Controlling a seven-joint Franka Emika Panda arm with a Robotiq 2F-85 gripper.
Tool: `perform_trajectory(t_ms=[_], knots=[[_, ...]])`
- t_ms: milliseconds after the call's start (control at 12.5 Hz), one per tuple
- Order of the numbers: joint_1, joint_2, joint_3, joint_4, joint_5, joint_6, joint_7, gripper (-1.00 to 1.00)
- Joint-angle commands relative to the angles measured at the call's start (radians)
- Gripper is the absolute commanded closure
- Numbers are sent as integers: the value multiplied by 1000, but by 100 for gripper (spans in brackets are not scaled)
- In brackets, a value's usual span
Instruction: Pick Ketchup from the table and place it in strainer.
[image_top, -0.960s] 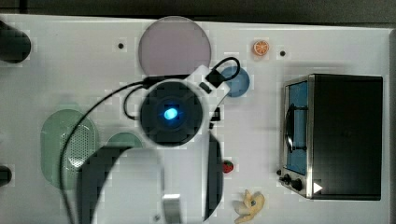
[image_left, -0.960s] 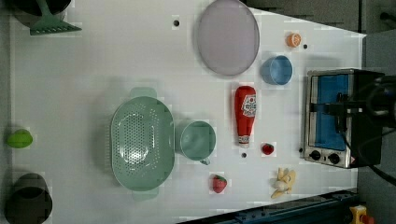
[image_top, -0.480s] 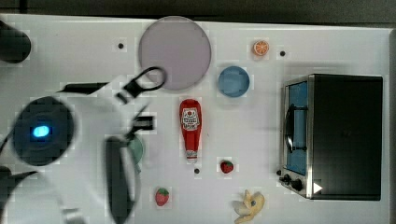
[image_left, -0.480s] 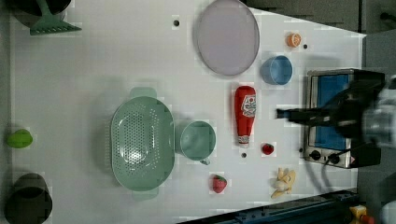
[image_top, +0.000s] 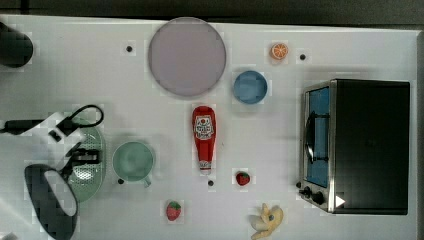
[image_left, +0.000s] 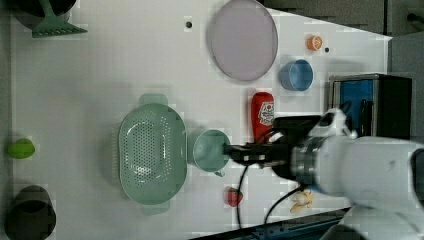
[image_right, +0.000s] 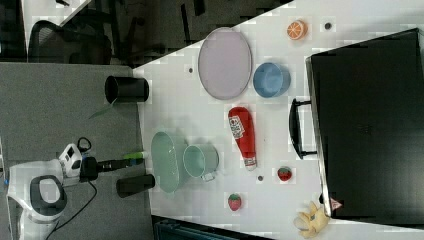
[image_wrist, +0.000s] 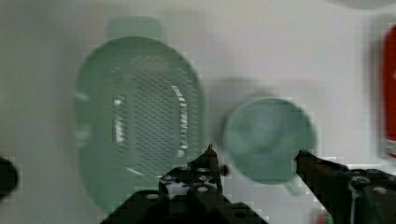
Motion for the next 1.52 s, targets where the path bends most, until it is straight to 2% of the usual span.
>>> perform_trajectory(t_ms=[80,640,880,960,1200,1520], knots=[[-8,100,62,8,0,108,163,-23],[46,367,86,6,-126,377,390,-27],[54,423,84,4,-161,410,398,-90],[54,416,84,5,-167,409,398,-100],[38,358,79,4,-162,376,403,-100],[-65,192,69,5,-157,222,403,-100]])
